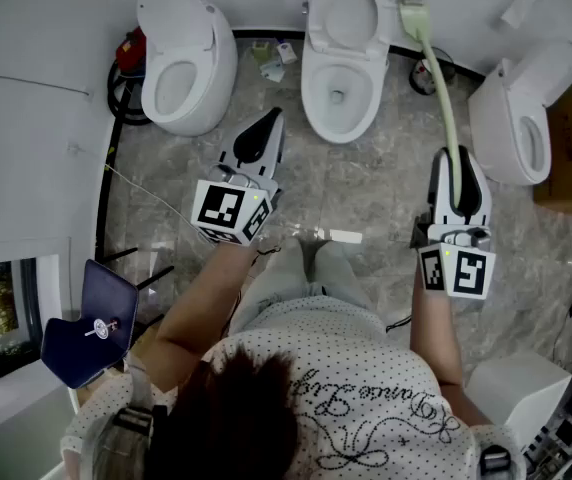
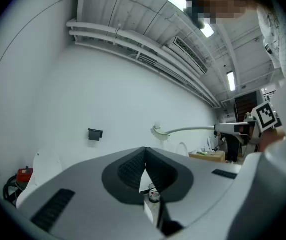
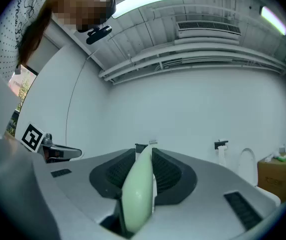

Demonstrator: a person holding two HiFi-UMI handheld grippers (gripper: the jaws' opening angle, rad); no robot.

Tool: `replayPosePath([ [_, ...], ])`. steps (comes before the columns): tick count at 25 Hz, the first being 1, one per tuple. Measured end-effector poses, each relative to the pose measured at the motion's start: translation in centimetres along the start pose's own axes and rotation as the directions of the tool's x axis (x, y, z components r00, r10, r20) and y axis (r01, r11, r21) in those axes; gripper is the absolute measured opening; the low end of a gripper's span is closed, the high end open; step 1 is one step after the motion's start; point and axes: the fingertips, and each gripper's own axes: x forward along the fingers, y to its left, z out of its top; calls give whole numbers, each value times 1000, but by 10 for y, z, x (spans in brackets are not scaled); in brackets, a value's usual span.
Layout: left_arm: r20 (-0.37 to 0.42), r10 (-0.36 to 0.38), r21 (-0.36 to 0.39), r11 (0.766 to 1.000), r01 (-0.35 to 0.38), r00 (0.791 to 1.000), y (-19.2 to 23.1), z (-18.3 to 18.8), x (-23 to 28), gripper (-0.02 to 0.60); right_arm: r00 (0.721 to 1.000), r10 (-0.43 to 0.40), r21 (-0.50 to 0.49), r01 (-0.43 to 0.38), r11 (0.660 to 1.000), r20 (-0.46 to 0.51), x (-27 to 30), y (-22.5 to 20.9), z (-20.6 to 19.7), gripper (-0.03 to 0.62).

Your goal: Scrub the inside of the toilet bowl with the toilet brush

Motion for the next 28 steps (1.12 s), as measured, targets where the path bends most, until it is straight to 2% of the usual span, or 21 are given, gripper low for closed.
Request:
replayPosePath([
  [17, 19, 52, 24, 998, -52, 998, -35, 5, 22, 3, 997, 55, 35, -57, 998, 61, -6, -59, 7, 115],
  [23, 15, 74, 22, 997, -74, 997, -23, 1, 37, 3, 993, 79, 61, -84, 995, 85, 14, -64, 5, 114],
  [28, 12, 63, 12, 998, -63, 998, 0, -10, 74, 3, 996, 65, 78, -71, 994, 66, 47, -74, -8, 114],
])
